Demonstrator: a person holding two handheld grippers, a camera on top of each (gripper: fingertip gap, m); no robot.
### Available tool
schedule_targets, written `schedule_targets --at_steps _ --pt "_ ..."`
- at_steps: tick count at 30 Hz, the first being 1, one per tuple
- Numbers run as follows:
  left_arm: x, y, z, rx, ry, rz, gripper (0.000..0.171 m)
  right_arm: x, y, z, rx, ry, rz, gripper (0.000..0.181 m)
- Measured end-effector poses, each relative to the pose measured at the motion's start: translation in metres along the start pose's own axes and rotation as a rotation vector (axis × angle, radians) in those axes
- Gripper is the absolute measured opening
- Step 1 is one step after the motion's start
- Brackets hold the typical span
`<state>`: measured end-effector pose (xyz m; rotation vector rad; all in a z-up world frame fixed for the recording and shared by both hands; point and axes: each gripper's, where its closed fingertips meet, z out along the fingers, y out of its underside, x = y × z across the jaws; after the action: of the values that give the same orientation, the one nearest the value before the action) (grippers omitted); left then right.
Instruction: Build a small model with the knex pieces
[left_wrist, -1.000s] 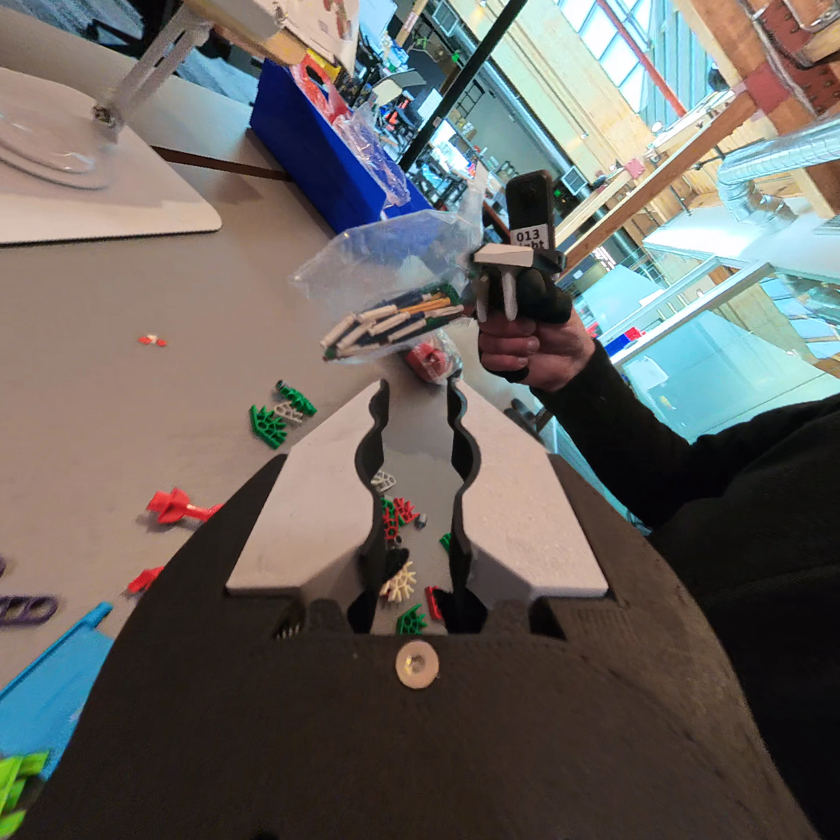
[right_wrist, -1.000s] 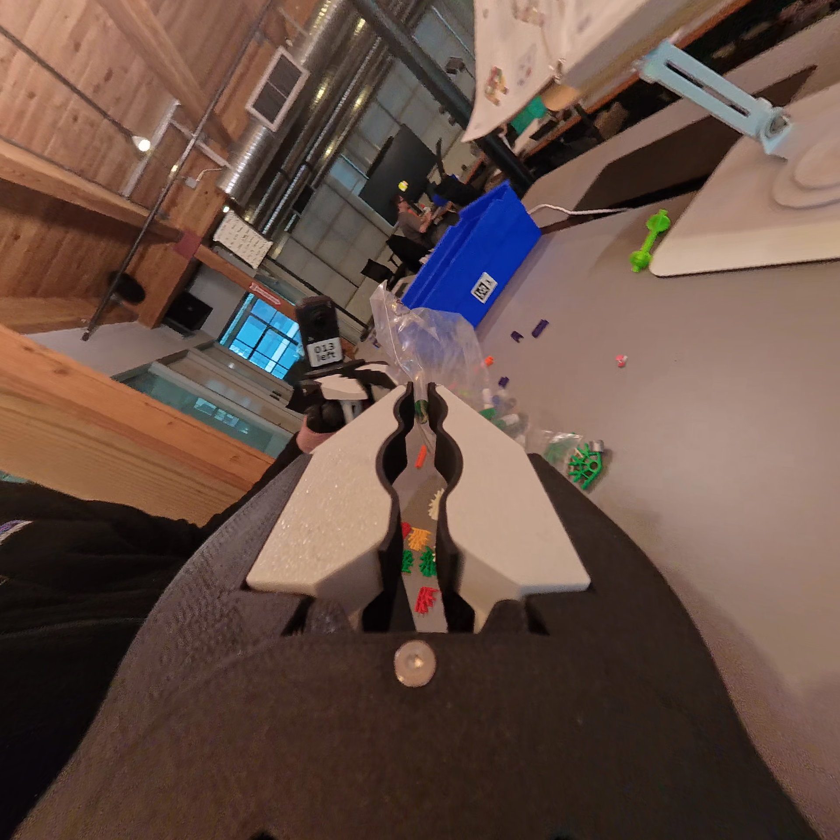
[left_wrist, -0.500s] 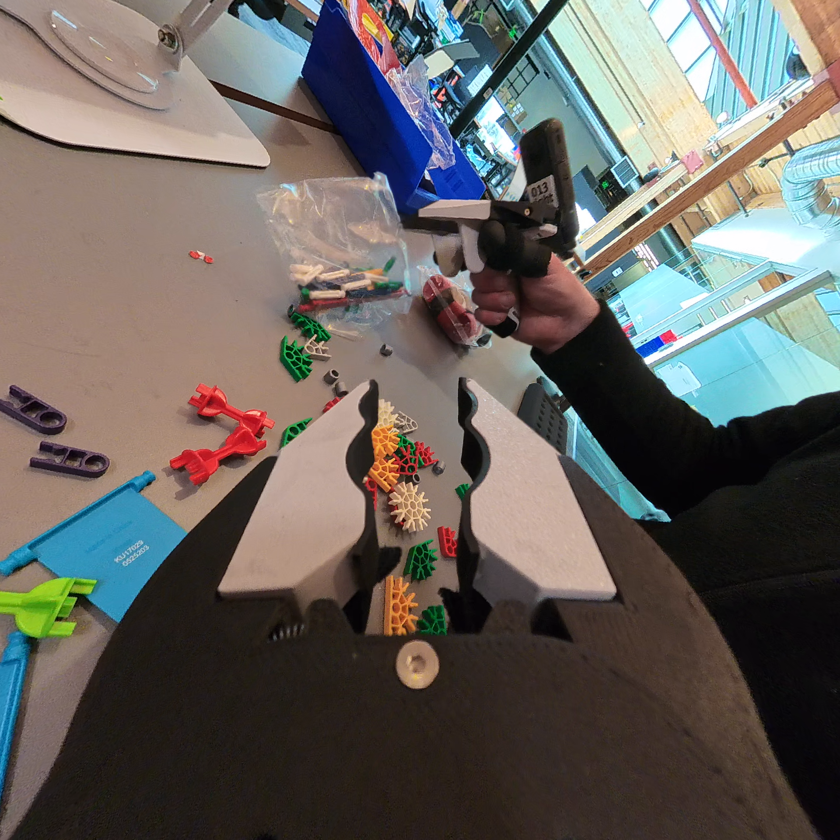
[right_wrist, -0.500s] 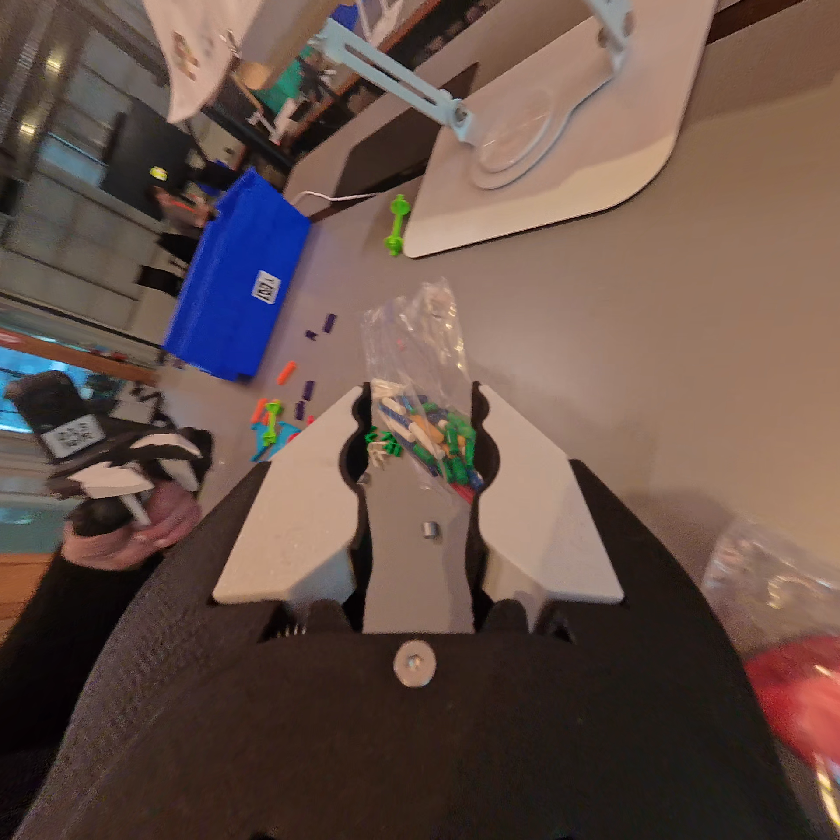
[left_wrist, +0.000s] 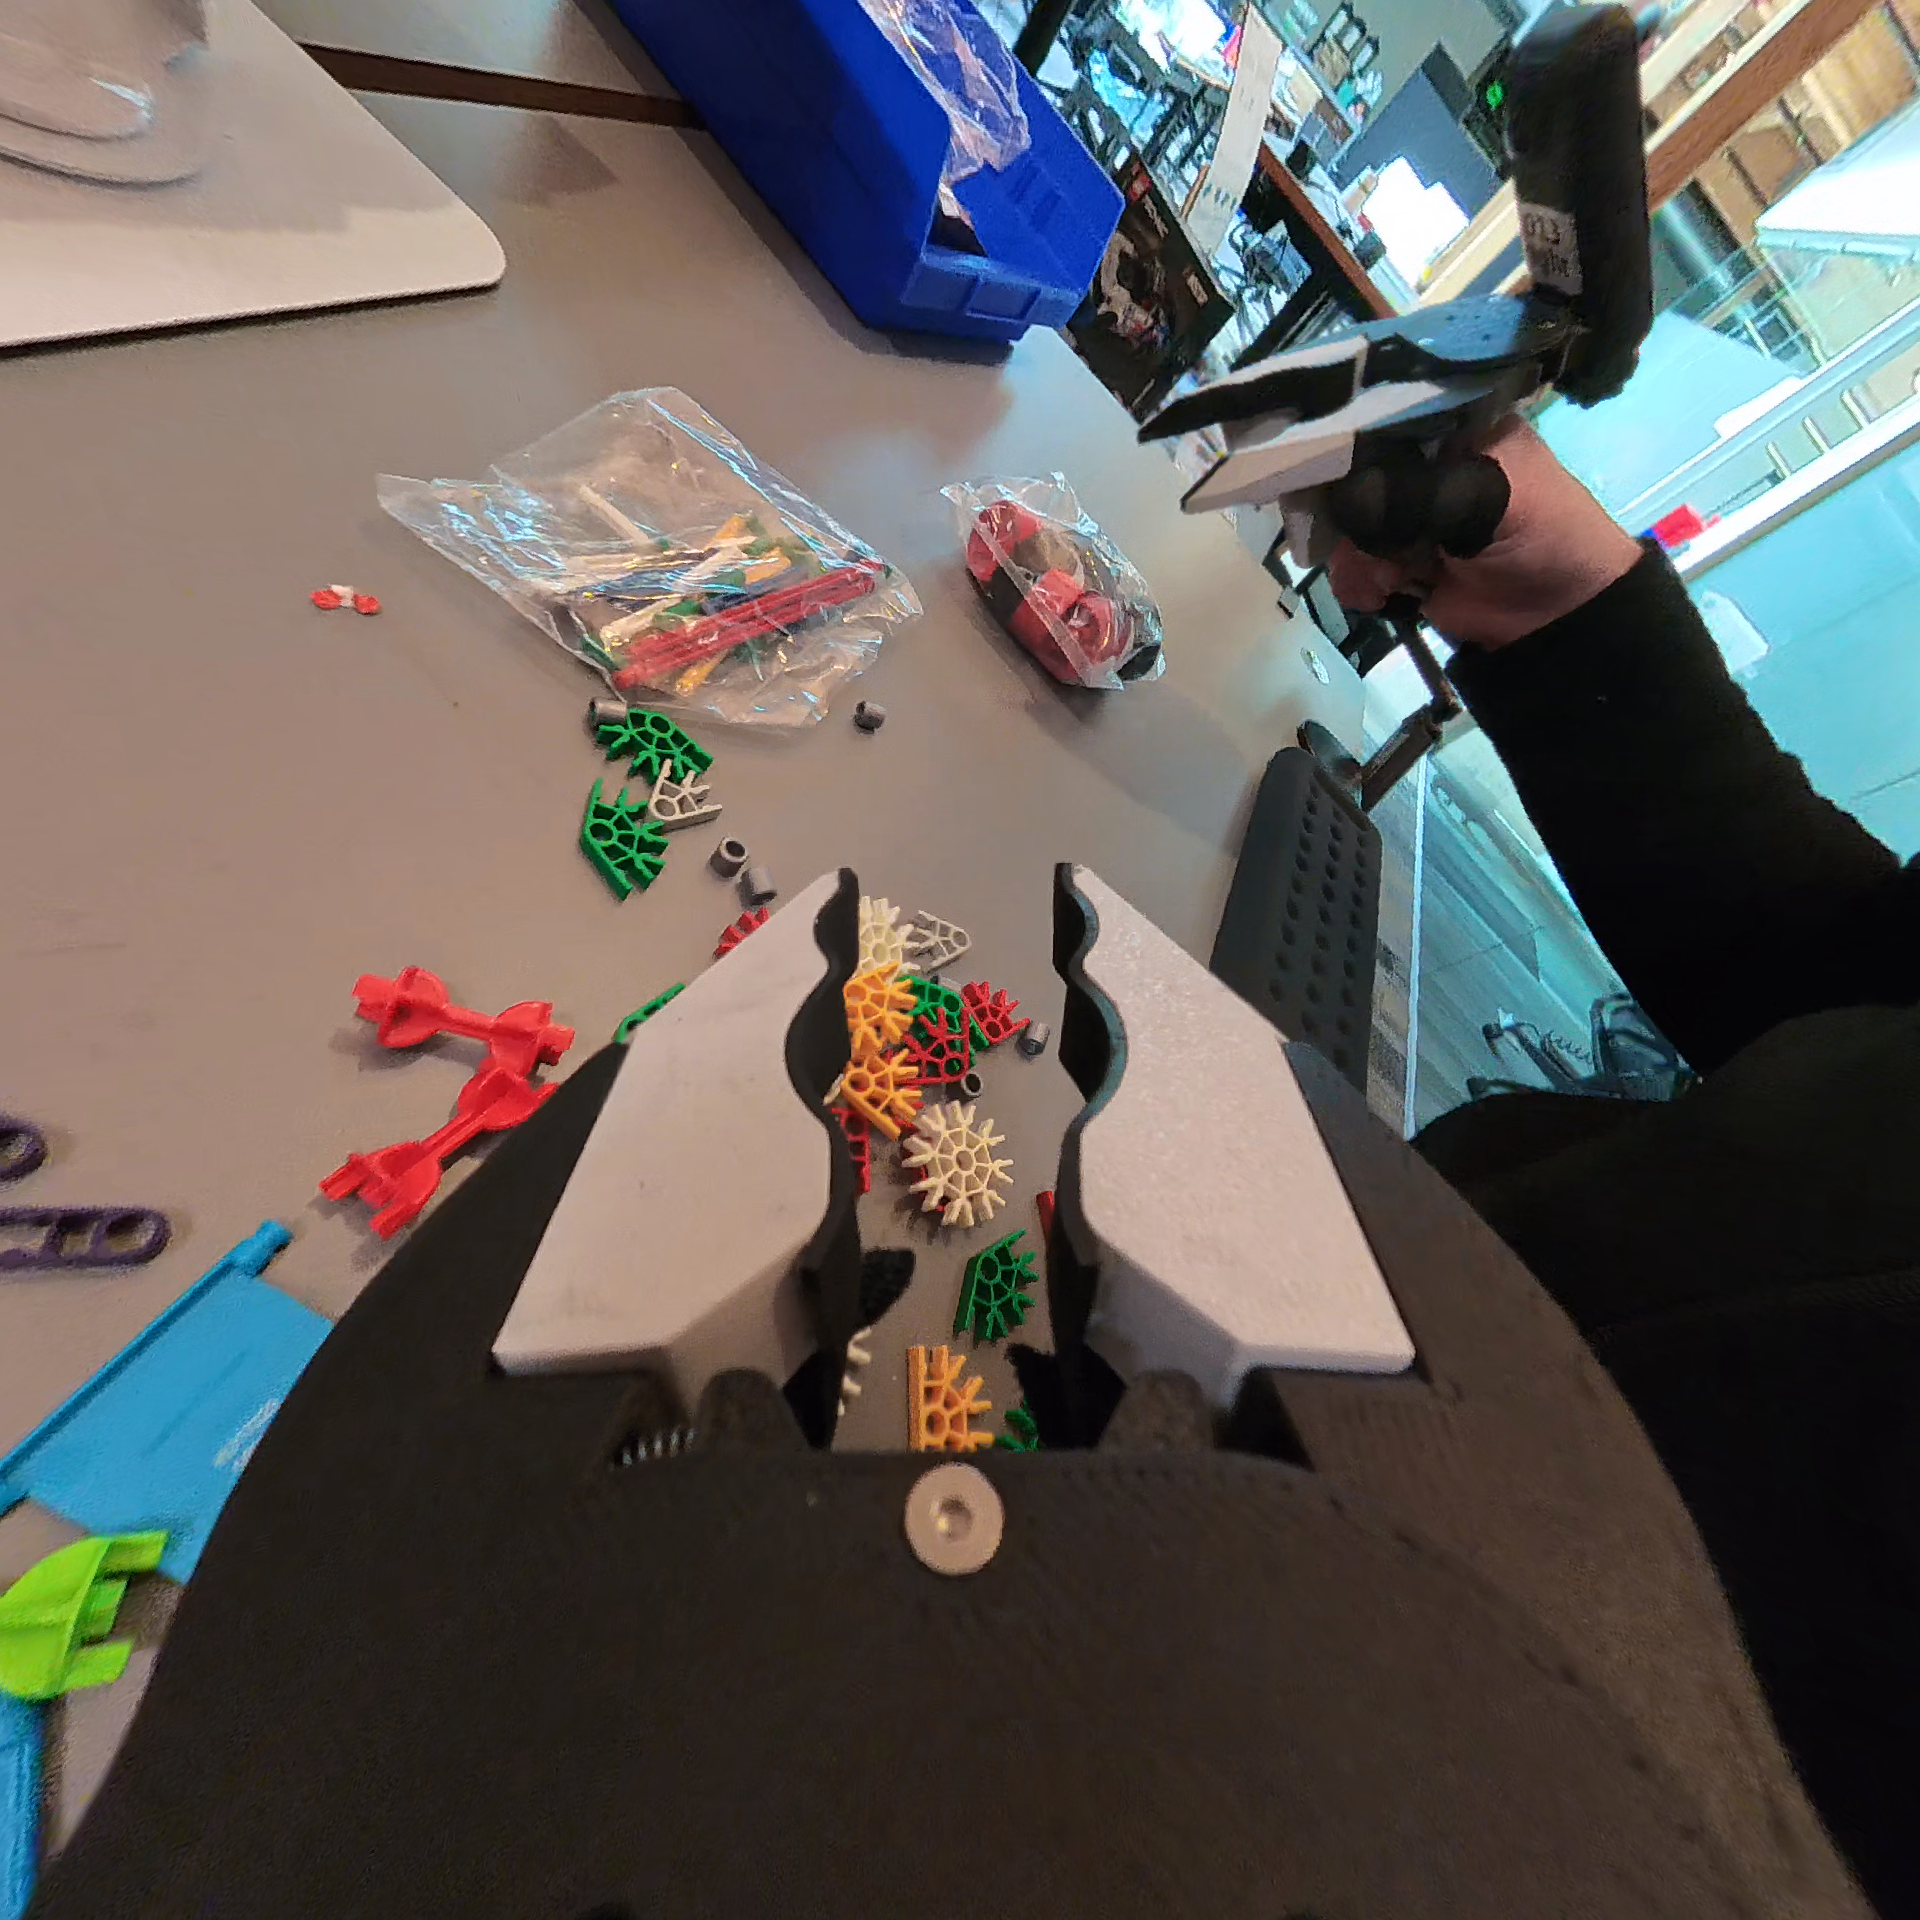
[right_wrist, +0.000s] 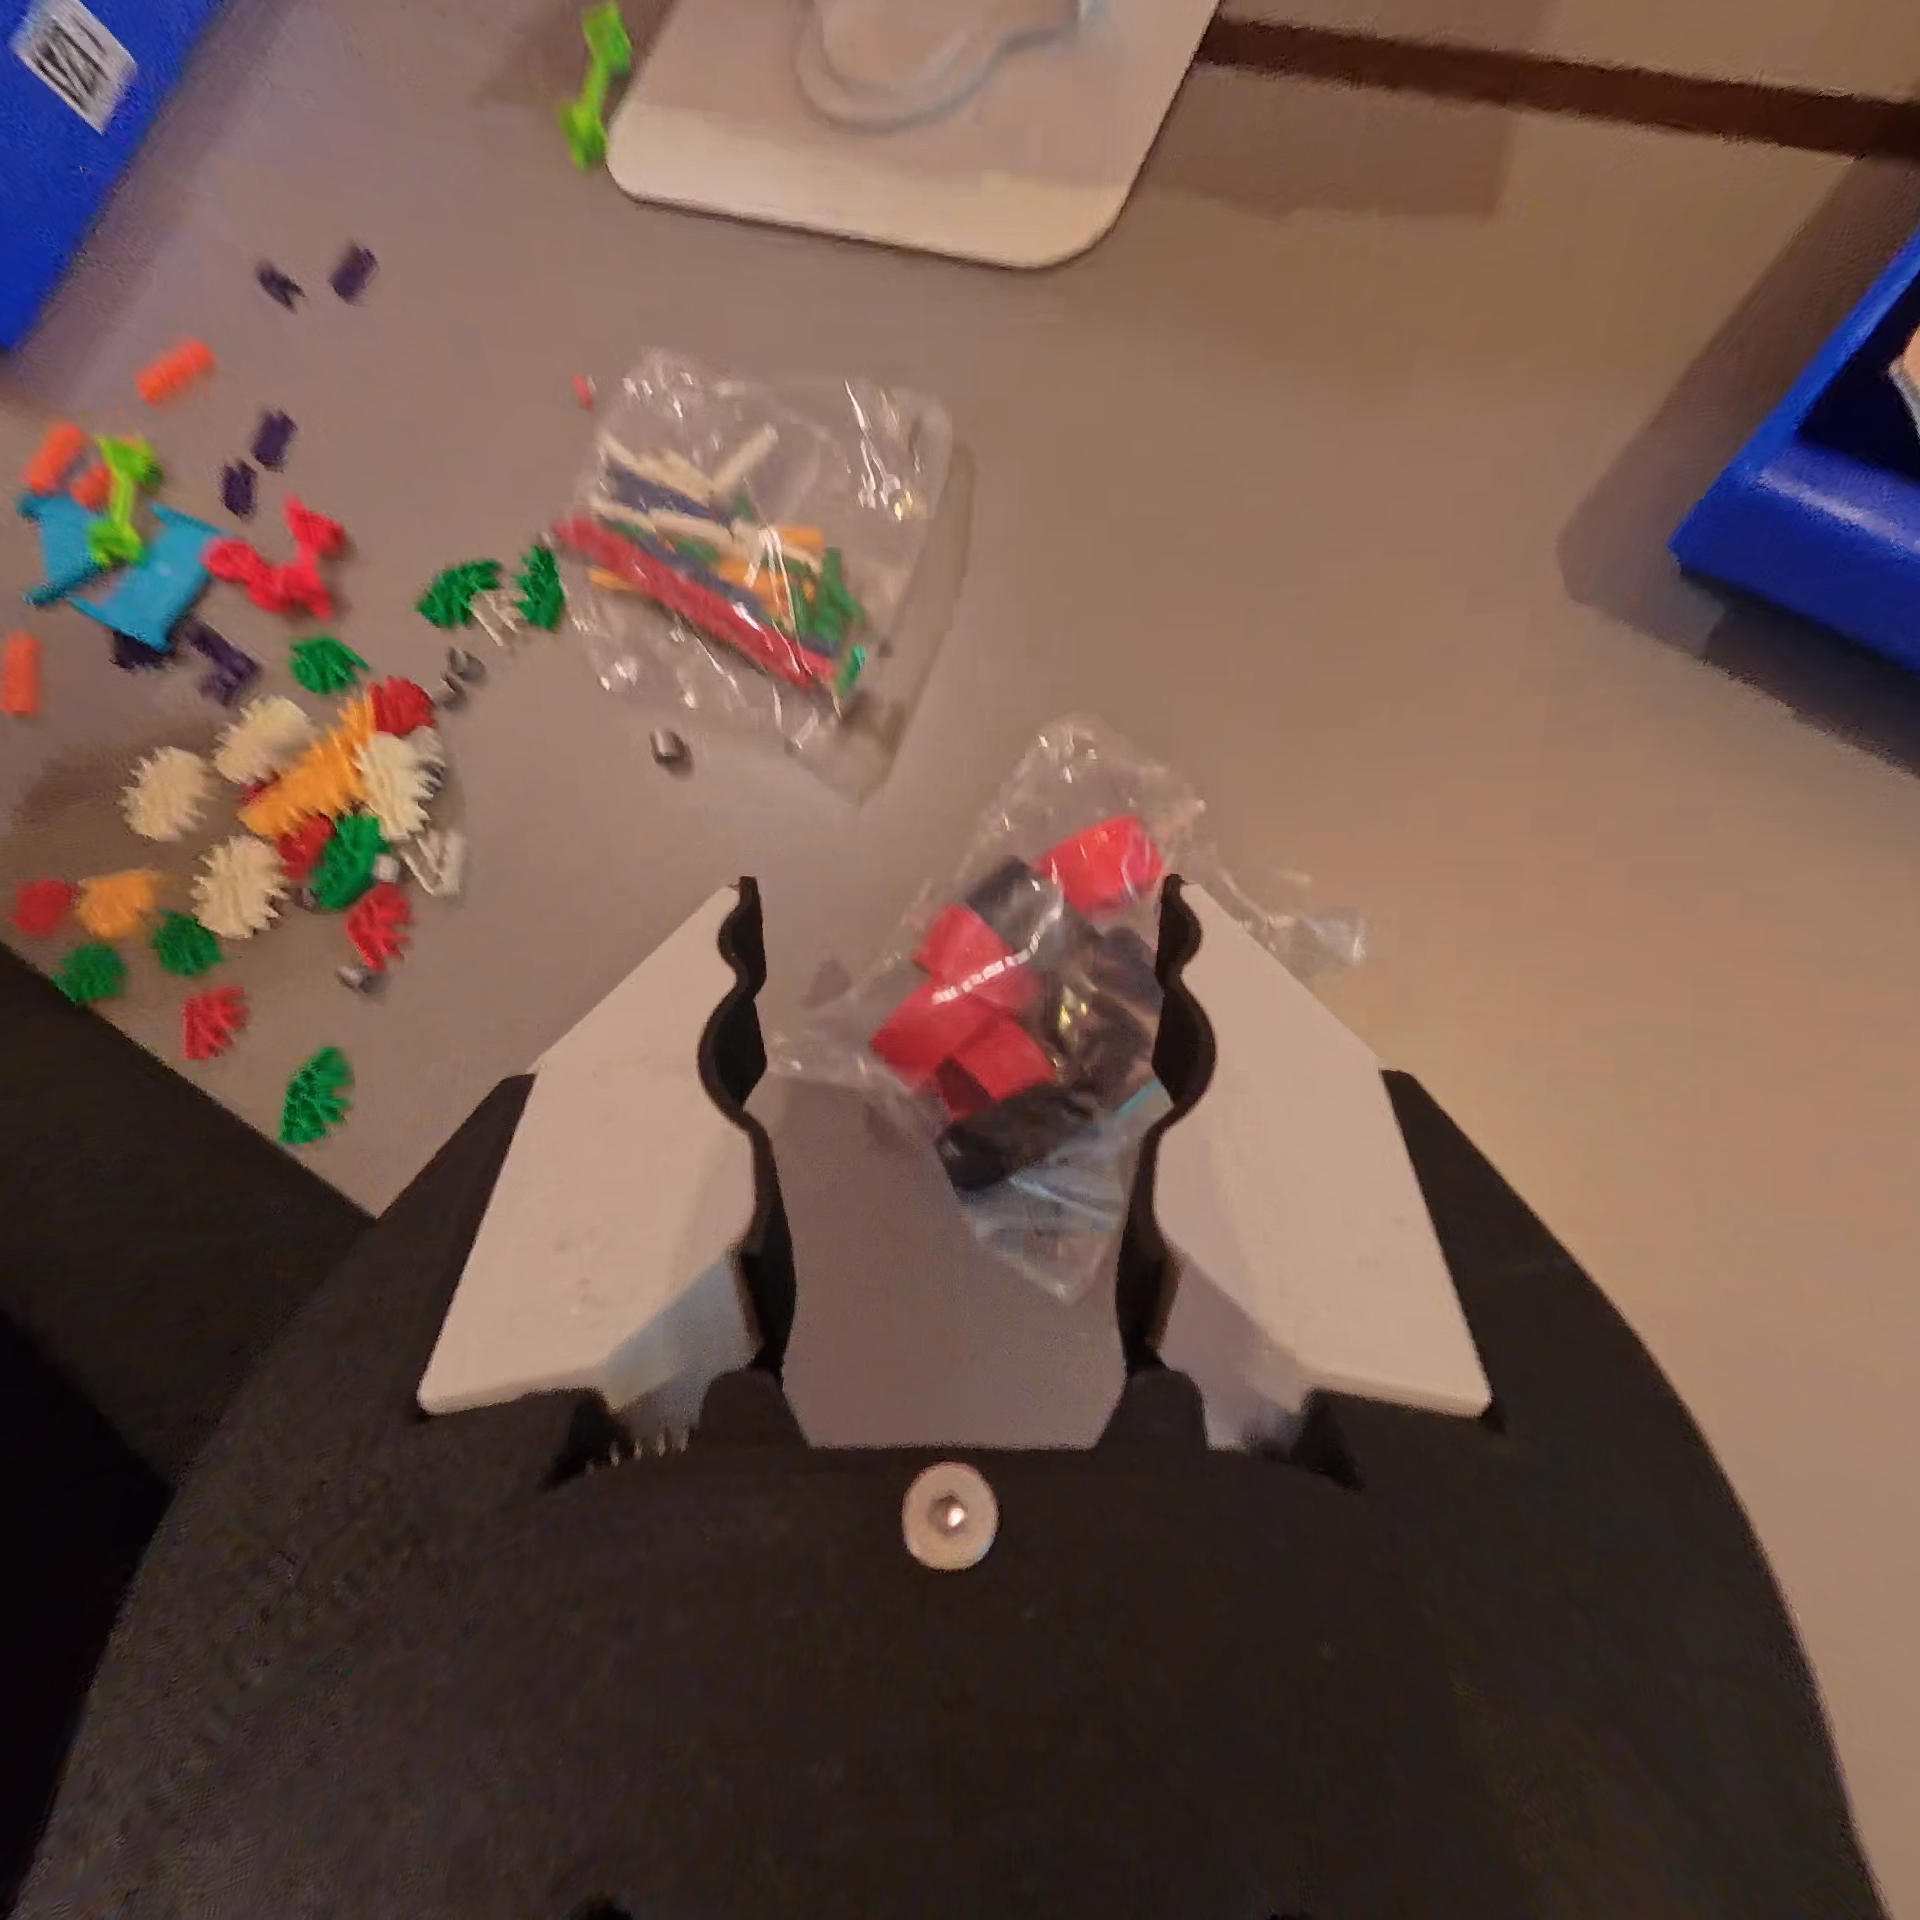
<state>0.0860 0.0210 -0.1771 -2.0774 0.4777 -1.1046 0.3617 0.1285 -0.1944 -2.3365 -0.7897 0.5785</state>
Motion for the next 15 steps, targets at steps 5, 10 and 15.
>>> schedule_targets --at_steps 5,10,15 --pt "0.011 -0.002 0.029 -0.066 0.024 0.055 0.036 0.01 0.054 0.02 -0.133 0.037 0.04 0.087" --pt "0.016 0.001 0.049 -0.118 0.016 0.1 0.038 0.015 0.068 0.037 -0.133 0.061 0.062 0.067" --pt "0.006 0.003 0.044 -0.118 -0.037 0.093 0.038 0.044 0.066 0.03 -0.122 0.114 0.066 0.047"
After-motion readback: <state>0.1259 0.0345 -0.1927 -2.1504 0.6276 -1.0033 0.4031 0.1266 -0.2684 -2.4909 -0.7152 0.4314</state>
